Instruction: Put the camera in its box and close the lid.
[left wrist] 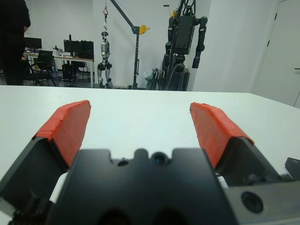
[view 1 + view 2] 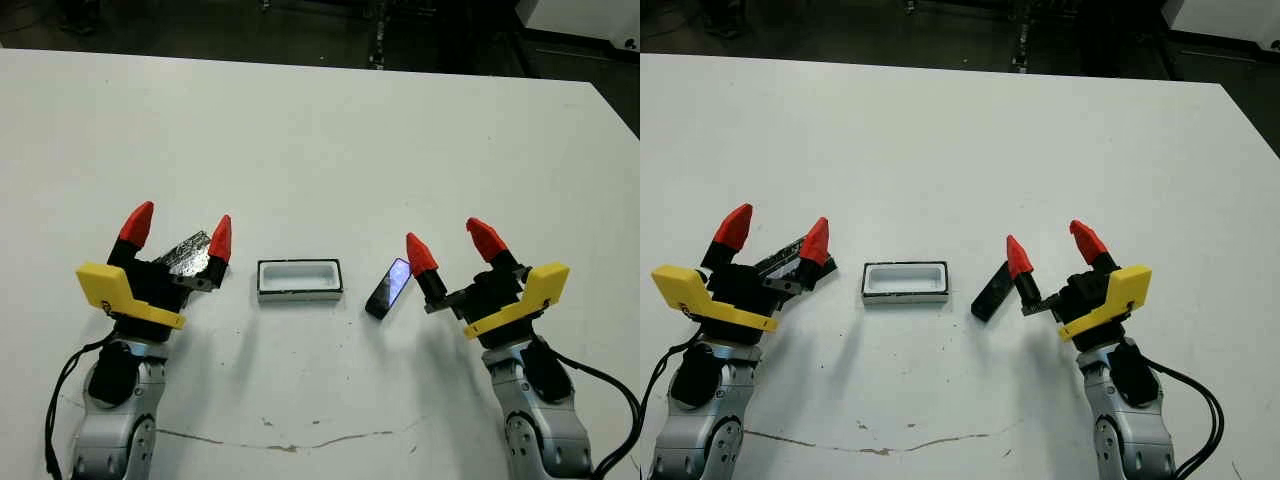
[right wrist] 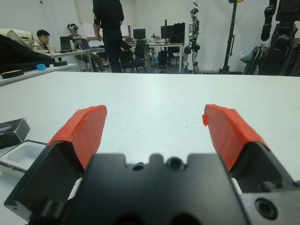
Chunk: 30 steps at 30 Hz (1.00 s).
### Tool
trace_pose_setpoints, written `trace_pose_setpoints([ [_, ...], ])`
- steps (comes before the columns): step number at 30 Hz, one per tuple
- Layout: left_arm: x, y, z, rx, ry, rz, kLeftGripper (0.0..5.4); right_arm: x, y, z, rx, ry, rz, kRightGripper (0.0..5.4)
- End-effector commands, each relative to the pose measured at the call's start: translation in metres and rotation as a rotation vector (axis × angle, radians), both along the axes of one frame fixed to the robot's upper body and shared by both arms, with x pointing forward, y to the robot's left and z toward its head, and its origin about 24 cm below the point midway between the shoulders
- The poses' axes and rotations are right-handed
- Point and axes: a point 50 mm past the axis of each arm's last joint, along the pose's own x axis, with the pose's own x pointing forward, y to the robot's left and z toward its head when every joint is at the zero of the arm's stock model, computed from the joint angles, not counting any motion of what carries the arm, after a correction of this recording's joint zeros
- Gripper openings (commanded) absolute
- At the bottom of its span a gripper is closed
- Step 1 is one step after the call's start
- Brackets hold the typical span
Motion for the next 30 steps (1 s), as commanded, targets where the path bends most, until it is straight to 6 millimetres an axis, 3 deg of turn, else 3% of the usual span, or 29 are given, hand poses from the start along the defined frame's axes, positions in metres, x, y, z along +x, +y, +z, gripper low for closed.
trace_pose_setpoints([
  [1,-0.002,0.001,-0.006,-0.001,0.026,0.013,5.40,-0.002,-0.003,-0.001,-0.024,0.006,-0.012,5.39],
  [11,-0.004,0.003,-0.007,-0.005,0.028,0.013,5.40,0.004,-0.010,0.004,-0.056,-0.008,-0.001,5.39],
  [14,-0.003,0.004,-0.007,-0.006,0.029,0.013,5.40,0.020,-0.032,0.028,-0.144,-0.064,0.057,5.39],
  [17,-0.003,0.004,-0.006,-0.006,0.028,0.016,5.40,0.040,-0.057,0.068,-0.327,-0.126,0.121,5.39],
  [20,-0.004,0.003,-0.007,-0.012,0.028,0.020,5.40,0.059,-0.068,0.113,-0.509,-0.167,0.221,5.39],
  [25,-0.004,0.002,-0.007,-0.012,0.027,0.016,5.40,0.078,-0.054,0.154,-0.793,-0.174,0.437,5.39],
  [30,-0.003,0.002,-0.006,0.001,0.028,0.025,5.40,0.086,-0.031,0.162,-1.093,-0.162,0.643,5.39],
])
